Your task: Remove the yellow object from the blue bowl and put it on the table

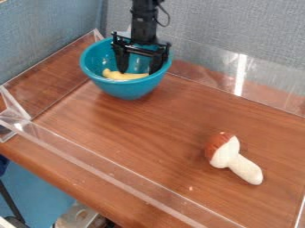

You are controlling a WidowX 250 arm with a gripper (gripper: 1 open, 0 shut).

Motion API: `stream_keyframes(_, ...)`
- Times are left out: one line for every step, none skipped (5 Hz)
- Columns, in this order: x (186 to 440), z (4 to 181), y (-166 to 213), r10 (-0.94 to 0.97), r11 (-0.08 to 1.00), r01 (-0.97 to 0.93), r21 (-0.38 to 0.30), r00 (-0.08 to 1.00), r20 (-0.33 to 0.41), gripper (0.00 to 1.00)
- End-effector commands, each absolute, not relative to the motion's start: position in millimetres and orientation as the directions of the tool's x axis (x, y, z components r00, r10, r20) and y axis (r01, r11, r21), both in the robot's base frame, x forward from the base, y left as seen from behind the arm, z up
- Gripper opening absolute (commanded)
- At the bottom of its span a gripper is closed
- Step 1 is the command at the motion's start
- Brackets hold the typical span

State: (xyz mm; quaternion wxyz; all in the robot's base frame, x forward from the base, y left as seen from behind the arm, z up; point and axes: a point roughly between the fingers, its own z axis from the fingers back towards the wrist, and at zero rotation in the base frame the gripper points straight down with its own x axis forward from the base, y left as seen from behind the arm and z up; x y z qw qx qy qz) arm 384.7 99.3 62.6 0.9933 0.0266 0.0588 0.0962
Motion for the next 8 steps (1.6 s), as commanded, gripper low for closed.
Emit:
stream_keyframes(391, 72.8, 119, 0.237, 0.970, -0.232, 0.078, 0.969, -0.066, 1.00)
stream_keyframes(390, 66.4, 128, 0.258, 0.964, -0.251, 0.086, 0.963, -0.076, 1.00)
stream_keyframes(390, 62.0, 138, 0.284, 0.957, -0.276, 0.089, 0.955, -0.085, 1.00)
stream_keyframes(387, 63.7, 131, 0.275, 0.960, -0.268, 0.082, 0.957, -0.094, 1.00)
stream_keyframes(383, 66.7, 123, 0.266, 0.963, -0.259, 0.075, 0.959, -0.103, 1.00)
stream_keyframes(380, 69.8, 116, 0.258, 0.965, -0.252, 0.072, 0.960, -0.110, 1.00)
stream_keyframes(376, 72.8, 109, 0.254, 0.967, -0.247, 0.071, 0.960, -0.117, 1.00)
stream_keyframes(373, 75.3, 105, 0.251, 0.967, -0.243, 0.073, 0.960, -0.121, 1.00)
